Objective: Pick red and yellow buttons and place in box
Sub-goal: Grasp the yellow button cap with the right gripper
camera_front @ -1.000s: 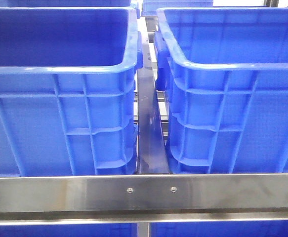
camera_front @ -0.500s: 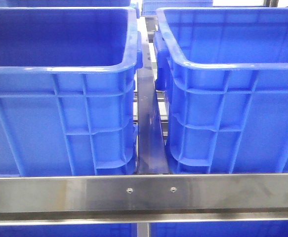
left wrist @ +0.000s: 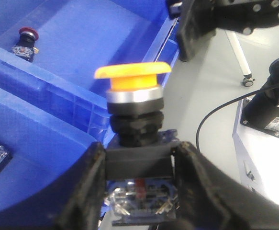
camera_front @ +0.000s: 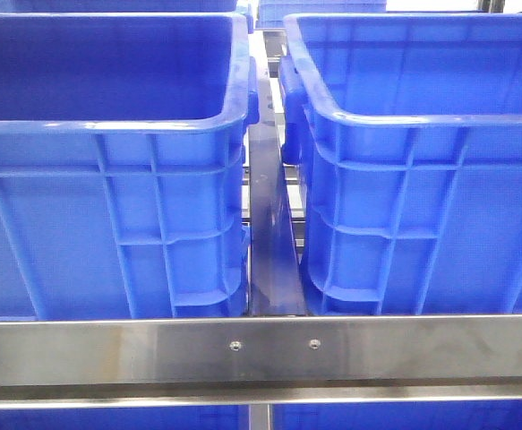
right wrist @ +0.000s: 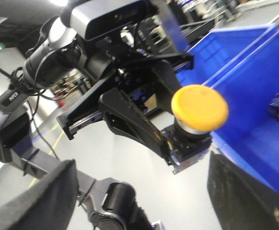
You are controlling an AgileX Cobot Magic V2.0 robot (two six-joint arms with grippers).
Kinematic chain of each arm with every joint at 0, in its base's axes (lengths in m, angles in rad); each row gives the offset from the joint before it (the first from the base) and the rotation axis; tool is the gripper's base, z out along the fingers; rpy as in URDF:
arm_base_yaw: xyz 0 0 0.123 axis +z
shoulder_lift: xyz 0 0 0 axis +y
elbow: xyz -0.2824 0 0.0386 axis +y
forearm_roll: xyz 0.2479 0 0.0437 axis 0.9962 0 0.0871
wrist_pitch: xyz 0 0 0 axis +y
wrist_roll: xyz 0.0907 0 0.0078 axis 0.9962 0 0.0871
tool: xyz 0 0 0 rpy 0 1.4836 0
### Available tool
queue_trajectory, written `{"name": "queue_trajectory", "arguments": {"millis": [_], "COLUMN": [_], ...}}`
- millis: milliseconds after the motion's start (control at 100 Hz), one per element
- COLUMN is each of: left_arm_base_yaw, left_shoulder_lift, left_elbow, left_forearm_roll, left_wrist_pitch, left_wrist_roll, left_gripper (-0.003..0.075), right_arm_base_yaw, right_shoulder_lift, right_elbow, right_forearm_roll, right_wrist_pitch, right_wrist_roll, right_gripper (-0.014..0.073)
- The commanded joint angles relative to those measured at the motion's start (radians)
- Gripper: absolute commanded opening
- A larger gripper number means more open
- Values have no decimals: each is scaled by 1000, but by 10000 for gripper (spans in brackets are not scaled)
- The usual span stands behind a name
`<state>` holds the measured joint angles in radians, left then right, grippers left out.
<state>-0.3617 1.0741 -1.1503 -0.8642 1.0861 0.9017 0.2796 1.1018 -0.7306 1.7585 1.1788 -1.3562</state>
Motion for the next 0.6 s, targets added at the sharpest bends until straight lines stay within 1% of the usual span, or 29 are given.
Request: {"name": "queue_trajectory", "arguments": {"millis": [0,350,590], "left_arm_base_yaw": [-10,-10,-10], "left_shoulder_lift": [-18,-18,-18], "left_elbow": [-27,-27,-27], "left_forearm_roll": [-69,-69,-69], "left_wrist_pitch": [-32,-30,-30], "left_wrist_roll": [1,5,5], "left_gripper": [136,136,136], "right_arm_base_yaw": [25,88,123], "right_shoulder_lift": [26,173,239], "right_elbow": [-53,-170,-241], "right_forearm_roll": [89,89,89], "right_wrist_pitch": [12,20,21], "right_wrist_roll": [10,34,47], "right_gripper": [579,579,579]}}
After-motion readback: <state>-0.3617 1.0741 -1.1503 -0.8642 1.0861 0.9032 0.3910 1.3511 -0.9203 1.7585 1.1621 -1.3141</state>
